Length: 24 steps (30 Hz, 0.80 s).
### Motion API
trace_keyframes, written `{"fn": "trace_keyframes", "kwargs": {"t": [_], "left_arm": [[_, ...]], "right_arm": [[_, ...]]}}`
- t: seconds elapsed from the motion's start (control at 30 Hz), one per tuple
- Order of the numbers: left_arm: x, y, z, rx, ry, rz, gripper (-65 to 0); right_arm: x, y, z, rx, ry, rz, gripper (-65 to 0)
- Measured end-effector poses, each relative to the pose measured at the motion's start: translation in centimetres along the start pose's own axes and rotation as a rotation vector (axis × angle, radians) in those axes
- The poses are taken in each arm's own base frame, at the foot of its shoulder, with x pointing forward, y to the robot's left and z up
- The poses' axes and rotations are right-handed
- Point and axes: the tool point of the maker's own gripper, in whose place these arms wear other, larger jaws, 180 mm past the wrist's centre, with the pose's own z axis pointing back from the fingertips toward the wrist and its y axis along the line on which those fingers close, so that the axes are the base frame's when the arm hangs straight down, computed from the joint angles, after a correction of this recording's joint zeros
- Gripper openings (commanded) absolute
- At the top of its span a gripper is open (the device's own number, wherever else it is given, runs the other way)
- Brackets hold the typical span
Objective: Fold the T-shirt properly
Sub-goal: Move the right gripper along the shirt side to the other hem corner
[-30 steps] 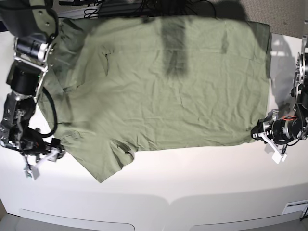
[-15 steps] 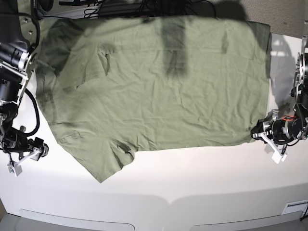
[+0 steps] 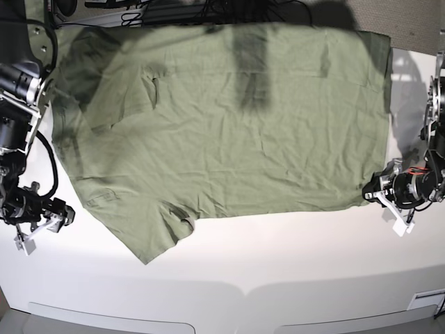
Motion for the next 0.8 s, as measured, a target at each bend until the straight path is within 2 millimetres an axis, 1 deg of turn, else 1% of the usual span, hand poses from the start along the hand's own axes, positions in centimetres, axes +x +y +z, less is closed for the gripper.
{"fn": "trace_keyframes", "kwargs": {"t": [0.13,0.23,0.33,0.4,0.47,0.57,0.6,0.8], "left_arm": [[-0.4,-0.3,0.0,-0.018,0.024,0.024,-65.0],[-0.5,-0.6,0.0,-0.032,0.028,0.039,-65.0],[-0.4,-0.6,0.0,-0.033,0.025,0.041,-65.0],[-0.4,-0.6,0.0,-0.033,0.026,0.041,-65.0],[-0.5,-0.6,0.0,-0.033,0.026,0.041,-65.0],[-0.5,-0.6,0.0,-0.033,0.026,0.042,-65.0],[-0.5,-0.6,0.0,-0.033,0.026,0.041,-65.0],[-0.5,-0.6,0.0,-0.033,0.026,0.041,-65.0]], "right_arm": [[-1.8,1.2,-1.6,0.034,0.052,-0.027,-32.0],[-2.5,1.7,-2.4,0.036,0.064,-0.024,-32.0],[-2.7,0.5,-2.7,-0.035,0.068,0.025,-32.0],[-2.6,0.3,-3.0,-0.034,0.037,0.014,-32.0],[-3.0,0.1,-3.5,-0.029,0.031,-0.006,-31.8],[-4.3,-0.5,-4.4,-0.044,0.035,-0.007,-24.9],[-4.8,-0.6,-4.6,-0.050,0.043,0.003,-24.3],[-4.7,-1.0,-4.8,-0.056,0.020,0.000,-24.4]]}}
